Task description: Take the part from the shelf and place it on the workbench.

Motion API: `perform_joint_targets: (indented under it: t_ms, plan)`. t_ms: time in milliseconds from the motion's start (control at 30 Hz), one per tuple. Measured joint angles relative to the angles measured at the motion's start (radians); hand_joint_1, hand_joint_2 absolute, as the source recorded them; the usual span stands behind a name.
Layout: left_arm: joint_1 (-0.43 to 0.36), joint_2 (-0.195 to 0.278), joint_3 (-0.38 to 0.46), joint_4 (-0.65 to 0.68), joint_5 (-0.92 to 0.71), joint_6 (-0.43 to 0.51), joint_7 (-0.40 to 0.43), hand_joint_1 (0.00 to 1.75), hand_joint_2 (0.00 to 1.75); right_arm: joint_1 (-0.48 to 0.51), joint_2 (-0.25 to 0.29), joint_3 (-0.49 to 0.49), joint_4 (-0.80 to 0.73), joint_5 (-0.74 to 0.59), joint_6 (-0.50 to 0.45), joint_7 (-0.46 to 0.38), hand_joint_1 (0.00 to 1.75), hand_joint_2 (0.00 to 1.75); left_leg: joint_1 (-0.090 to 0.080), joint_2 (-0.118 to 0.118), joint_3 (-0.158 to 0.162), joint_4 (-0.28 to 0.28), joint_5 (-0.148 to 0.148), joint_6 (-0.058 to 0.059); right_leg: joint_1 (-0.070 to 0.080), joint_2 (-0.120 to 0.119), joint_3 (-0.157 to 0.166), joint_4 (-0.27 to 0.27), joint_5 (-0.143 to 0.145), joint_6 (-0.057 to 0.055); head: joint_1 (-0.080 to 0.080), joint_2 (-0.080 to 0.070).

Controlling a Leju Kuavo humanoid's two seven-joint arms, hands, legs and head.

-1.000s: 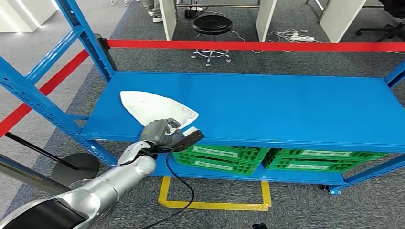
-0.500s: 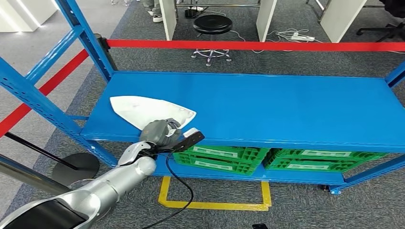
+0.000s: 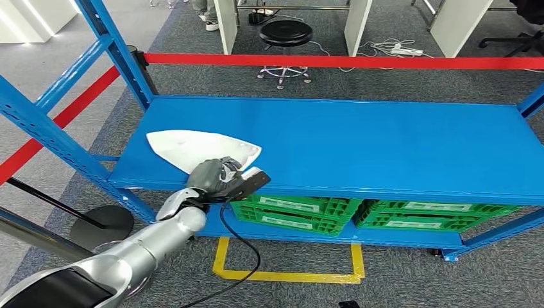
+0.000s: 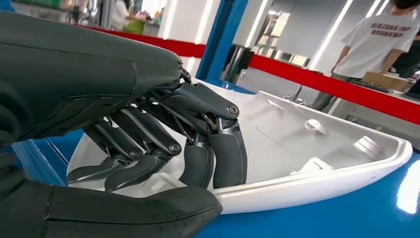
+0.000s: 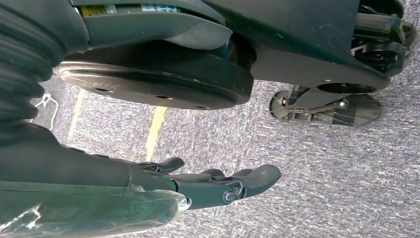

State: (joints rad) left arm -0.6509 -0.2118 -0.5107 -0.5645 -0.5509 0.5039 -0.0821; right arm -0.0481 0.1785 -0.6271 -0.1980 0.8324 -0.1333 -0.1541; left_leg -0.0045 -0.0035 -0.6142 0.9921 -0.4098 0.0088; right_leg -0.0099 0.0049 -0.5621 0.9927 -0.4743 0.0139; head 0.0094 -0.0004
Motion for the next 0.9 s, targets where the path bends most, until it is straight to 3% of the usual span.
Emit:
perform_joint_targets:
  t_ms: [167,633,667,733,767,800,867,900]
  plan:
    - [0.001,0.007,0.006,-0.030,0.033,-0.008,-0.021,1.75,1.75,0.000,0.000,0.005,0.000,0.001,-0.002,0.001,0.00,1.75,0.000,0.000,0.000,0.000,0.000,0.000,0.000,0.000,0.000,0.000,0.000,0.000,0.000,0.000]
    - [0.013,0.051,0.030,-0.263,0.347,-0.101,-0.118,1.73,1.75,0.001,0.000,0.006,0.000,0.001,-0.023,-0.004,0.00,1.75,0.000,0.000,-0.001,0.000,0.000,0.000,0.000,0.001,-0.001,0.000,0.000,0.000,0.000,0.000]
    - [0.016,0.055,0.030,-0.290,0.373,-0.108,-0.119,1.66,1.75,0.001,0.000,0.006,0.000,0.001,-0.025,-0.004,0.00,1.75,0.000,0.000,-0.001,0.000,0.000,0.000,0.000,0.001,-0.001,0.000,0.000,0.000,0.000,0.000]
    - [0.021,0.065,0.030,-0.343,0.429,-0.124,-0.118,1.37,1.75,0.001,0.000,0.006,0.001,0.001,-0.029,-0.005,0.00,1.75,0.000,0.000,-0.001,0.000,0.000,0.000,0.000,0.001,-0.001,0.000,0.000,0.000,0.000,0.000]
    - [0.023,0.069,0.030,-0.367,0.454,-0.129,-0.117,1.34,1.75,0.001,0.000,0.006,0.001,0.001,-0.030,-0.005,0.00,1.75,0.000,0.000,-0.001,0.000,0.000,0.000,0.000,0.001,-0.001,0.000,0.000,0.000,0.000,0.000]
    - [0.027,0.073,0.029,-0.391,0.477,-0.130,-0.118,1.41,1.75,0.001,0.000,0.006,0.001,0.001,-0.031,-0.005,0.00,1.75,0.000,0.000,-0.001,0.000,0.000,0.000,0.000,0.001,-0.001,0.000,0.000,0.000,0.000,0.000]
    - [0.034,0.079,0.028,-0.439,0.514,-0.124,-0.127,1.71,1.75,0.001,0.000,0.006,0.001,0.001,-0.033,-0.006,0.00,1.75,0.000,0.000,-0.001,0.000,0.000,0.000,0.000,0.001,-0.001,0.000,0.000,0.000,0.000,0.000]
    - [0.037,0.082,0.027,-0.463,0.531,-0.119,-0.134,1.75,1.75,0.001,0.000,0.006,0.002,0.000,-0.033,-0.006,0.00,1.75,0.000,0.000,-0.001,0.000,0.000,0.000,0.000,0.001,-0.001,0.000,0.000,0.000,0.000,0.000]
